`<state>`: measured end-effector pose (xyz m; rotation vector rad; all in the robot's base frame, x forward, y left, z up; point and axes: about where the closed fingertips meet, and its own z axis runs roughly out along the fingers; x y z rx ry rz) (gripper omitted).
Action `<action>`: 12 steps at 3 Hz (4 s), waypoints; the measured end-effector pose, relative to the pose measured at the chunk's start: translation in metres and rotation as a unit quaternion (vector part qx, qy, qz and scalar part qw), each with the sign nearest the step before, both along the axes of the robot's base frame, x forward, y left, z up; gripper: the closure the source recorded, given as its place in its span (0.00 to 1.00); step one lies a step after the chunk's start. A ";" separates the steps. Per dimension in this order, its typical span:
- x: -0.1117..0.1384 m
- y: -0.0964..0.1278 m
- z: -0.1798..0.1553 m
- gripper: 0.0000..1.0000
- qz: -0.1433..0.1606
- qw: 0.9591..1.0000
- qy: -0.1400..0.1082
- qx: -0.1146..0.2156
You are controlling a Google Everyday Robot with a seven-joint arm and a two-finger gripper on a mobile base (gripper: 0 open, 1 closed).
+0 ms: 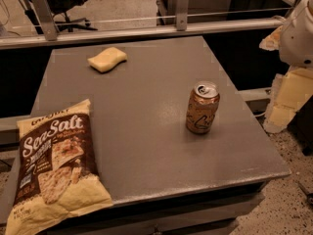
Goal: Move brown chip bag near sponge
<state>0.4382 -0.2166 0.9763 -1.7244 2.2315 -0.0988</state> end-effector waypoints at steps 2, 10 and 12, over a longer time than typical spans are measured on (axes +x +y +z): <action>0.017 0.046 -0.004 0.00 0.032 0.999 -0.004 0.044; -0.040 0.366 -0.118 0.42 0.112 0.960 0.143 0.215; -0.016 0.335 -0.092 0.88 0.086 0.967 0.109 0.211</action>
Offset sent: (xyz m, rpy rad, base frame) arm 0.0436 0.1210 -0.0134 0.2334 -0.0028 0.1723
